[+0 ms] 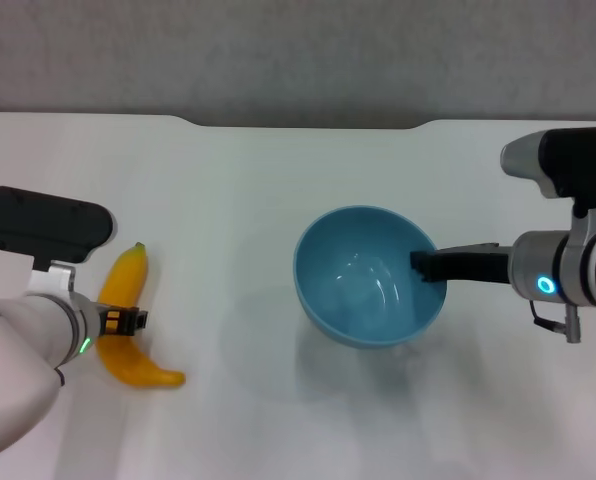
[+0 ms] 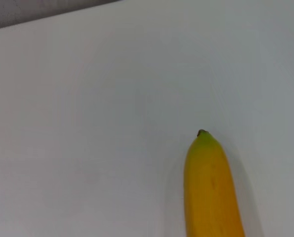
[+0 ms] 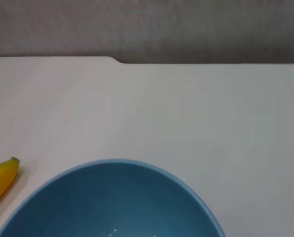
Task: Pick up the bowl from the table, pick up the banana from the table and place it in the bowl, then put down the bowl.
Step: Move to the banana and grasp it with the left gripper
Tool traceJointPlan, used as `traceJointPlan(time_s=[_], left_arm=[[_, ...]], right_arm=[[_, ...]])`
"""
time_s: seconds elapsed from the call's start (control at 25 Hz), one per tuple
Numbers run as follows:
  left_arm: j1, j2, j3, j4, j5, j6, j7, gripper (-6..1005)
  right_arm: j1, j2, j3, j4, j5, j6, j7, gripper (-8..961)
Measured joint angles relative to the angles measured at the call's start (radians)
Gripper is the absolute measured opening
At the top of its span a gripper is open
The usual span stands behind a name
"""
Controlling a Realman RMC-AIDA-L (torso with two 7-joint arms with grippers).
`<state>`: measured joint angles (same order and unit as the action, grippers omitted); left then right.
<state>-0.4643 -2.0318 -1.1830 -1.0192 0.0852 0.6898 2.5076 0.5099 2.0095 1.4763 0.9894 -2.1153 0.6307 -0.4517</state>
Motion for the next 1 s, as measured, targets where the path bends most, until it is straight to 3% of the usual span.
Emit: traceJointPlan(time_s=[0.44,1.0], left_arm=[[-0.004,-0.001,0.001,0.007,-0.011,-0.007,0.005,744],[-0.019,-0.001,0.004,0.045,-0.012,-0.033,0.003,715]], right_arm=[[0.028,0.000,0.134,-0.038,0.000,0.140,0.008,35],[0.041,0.000,0.141,-0.061,0.000,0.153,0.002,34]])
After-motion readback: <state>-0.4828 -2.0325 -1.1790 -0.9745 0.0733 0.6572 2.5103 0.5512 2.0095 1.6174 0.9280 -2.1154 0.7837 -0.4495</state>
